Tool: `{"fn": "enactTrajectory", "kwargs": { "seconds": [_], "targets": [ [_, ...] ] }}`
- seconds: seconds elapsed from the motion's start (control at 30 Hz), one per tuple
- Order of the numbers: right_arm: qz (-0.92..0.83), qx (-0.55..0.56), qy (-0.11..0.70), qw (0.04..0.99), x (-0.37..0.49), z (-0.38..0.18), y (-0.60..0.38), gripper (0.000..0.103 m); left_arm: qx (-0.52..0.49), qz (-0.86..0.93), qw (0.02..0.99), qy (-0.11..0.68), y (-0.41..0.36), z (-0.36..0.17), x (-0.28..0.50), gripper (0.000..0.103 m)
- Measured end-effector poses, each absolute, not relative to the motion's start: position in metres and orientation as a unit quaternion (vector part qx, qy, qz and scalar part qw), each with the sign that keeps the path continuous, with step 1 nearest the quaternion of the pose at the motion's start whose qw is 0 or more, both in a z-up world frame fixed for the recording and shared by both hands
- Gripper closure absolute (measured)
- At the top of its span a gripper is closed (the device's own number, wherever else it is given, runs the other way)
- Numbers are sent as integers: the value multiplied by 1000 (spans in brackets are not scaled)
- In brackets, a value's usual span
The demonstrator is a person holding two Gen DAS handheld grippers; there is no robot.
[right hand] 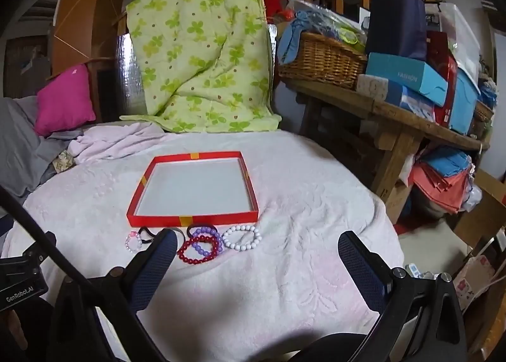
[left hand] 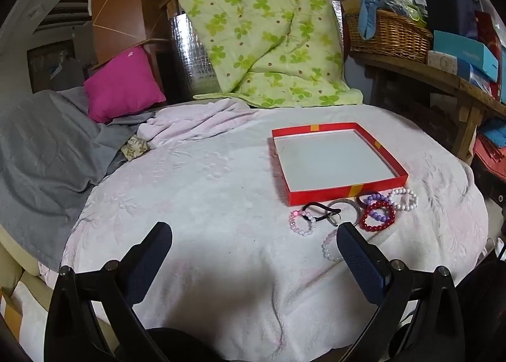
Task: Organize jewelry
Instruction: 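Move both tools toward the bracelets beside the red tray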
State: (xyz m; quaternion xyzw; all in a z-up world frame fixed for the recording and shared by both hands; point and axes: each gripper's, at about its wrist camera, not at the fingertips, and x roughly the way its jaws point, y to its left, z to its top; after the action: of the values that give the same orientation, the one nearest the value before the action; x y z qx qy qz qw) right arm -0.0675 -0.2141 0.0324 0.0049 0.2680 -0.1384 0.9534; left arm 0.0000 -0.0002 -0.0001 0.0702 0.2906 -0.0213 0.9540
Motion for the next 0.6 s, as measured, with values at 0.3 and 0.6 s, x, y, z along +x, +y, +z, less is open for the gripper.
{"fn": "enactTrajectory", "kwargs": {
  "seconds": [0.3,0.6],
  "targets": [
    [-126,-6,295,947,-46,8,-214,0,80,-30,947,310,-21,-27,20,0],
    [-123,-17,322,939,-23,-13,-213,0,68,-31,942,327,1,-44,36,0]
  ]
}}
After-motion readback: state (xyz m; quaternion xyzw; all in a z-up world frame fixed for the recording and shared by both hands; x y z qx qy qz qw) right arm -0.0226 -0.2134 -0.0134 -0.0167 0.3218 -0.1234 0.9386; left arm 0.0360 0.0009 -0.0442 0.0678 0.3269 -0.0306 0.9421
